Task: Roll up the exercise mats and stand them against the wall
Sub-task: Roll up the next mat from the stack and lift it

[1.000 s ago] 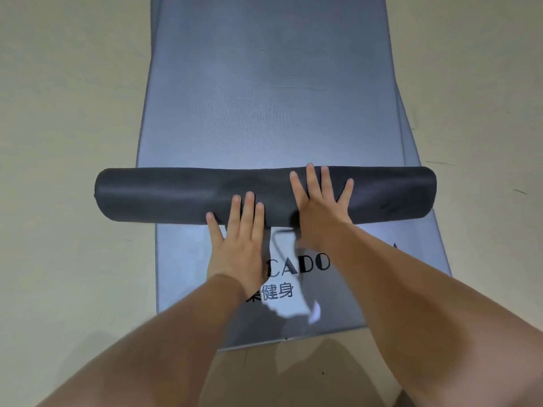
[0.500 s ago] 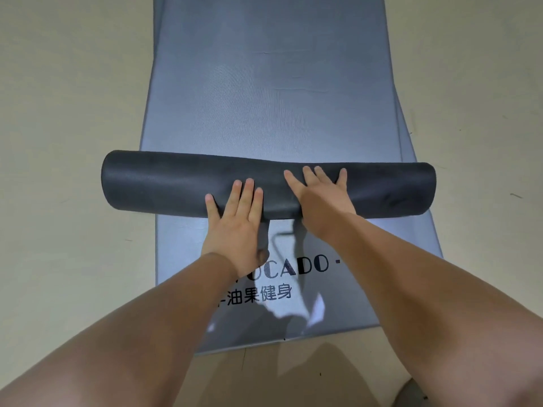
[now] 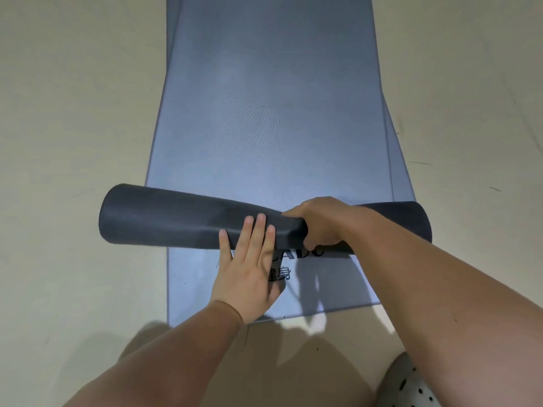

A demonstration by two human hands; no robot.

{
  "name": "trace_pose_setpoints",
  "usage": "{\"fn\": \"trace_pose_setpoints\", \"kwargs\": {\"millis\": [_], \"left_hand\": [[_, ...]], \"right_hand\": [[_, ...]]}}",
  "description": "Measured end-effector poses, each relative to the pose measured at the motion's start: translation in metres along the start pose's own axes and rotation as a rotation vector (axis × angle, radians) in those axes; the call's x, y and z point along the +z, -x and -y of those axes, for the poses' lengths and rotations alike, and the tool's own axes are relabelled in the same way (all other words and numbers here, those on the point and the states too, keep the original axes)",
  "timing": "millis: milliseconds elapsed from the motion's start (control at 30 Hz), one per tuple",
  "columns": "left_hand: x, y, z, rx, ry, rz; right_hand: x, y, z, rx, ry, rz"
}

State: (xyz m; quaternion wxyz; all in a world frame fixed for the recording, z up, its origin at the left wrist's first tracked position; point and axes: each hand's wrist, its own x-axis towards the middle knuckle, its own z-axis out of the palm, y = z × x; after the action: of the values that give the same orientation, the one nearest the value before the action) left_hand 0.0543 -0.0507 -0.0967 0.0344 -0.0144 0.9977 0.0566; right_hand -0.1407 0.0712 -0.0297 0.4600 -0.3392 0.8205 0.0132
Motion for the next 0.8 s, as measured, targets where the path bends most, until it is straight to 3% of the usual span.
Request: {"fn": "trace_pose_setpoints", "kwargs": {"millis": [133, 233, 433, 600, 633, 800], "left_hand": [[-0.002, 0.001, -0.004, 0.006, 0.043, -0.026], [0.0, -0.009, 0.005, 0.023, -0.025, 0.126], [-0.009, -0.055, 0.017, -0.014, -0.009, 0.299], [-0.026, -0.116, 0.036, 0.0, 0.017, 0.386], [-0.029, -0.127, 0.039, 0.004, 0.018, 0.422], [-0.04, -0.157, 0.047, 0.006, 0.019, 0.472]], "right_hand": [[-0.014, 0.004, -0.004, 0.014, -0.111, 0.168], [-0.011, 0.0, -0.005, 0.038, -0.169, 0.16], [0.004, -0.007, -0.01, 0.11, -0.101, -0.109], [0.064, 0.003, 0.012, 0.117, 0.01, -0.662], [0.077, 0.004, 0.018, 0.126, 0.082, -0.707], [0.105, -0.01, 0.007, 0.291, 0.223, -0.527]]}}
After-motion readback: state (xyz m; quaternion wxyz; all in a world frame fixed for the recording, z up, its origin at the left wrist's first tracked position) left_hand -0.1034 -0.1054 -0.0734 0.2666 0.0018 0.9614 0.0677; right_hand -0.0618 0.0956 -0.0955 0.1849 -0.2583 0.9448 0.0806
